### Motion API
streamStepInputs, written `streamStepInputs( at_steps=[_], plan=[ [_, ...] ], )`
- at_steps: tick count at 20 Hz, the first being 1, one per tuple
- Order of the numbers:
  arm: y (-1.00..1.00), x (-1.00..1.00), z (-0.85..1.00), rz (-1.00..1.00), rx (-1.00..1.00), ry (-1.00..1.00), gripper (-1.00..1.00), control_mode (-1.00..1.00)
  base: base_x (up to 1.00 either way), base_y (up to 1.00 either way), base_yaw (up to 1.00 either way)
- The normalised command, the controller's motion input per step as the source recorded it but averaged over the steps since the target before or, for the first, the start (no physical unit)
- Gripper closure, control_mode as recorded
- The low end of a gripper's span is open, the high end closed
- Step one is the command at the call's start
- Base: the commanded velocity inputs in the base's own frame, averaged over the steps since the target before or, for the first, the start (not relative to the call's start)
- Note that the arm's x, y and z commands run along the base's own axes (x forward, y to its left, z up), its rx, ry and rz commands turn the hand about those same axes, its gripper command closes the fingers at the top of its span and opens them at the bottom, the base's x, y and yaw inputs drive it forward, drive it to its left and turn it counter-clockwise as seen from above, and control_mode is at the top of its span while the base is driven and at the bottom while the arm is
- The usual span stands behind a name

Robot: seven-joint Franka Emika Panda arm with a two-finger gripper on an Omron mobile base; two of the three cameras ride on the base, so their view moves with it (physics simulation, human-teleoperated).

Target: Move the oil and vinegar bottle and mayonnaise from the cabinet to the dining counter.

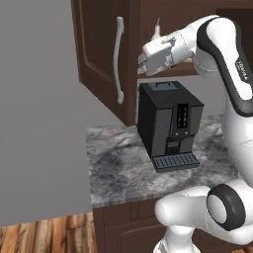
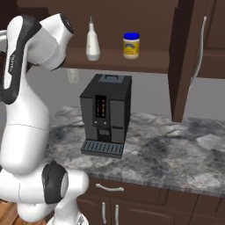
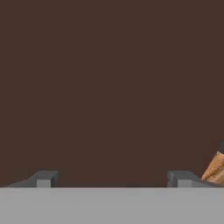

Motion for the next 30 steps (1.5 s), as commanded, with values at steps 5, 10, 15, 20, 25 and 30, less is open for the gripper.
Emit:
streamStepInputs(
  at_steps=[5, 10, 15, 20, 25, 30],
  plan=[
    [0.80, -0.68, -0.16, 0.15, 0.01, -0.12, -1.00, -1.00, 0.00, 0.00, 0.00],
    [-0.16, -0.21, 0.00, -0.27, -0.01, -0.38, -1.00, -1.00, 0.00, 0.00, 0.00],
    [-0.86, 0.09, 0.00, -0.52, -0.10, -0.11, -1.00, -1.00, 0.00, 0.00, 0.00],
    [-1.00, 0.39, 0.06, -0.51, -0.02, 0.00, -1.00, -1.00, 0.00, 0.00, 0.00],
    [-0.90, 0.71, 0.24, -0.45, 0.00, 0.00, -1.00, -1.00, 0.00, 0.00, 0.00],
    [-0.56, 0.53, 0.18, -0.33, -0.03, -0.01, -1.00, -1.00, 0.00, 0.00, 0.00]
  ],
)
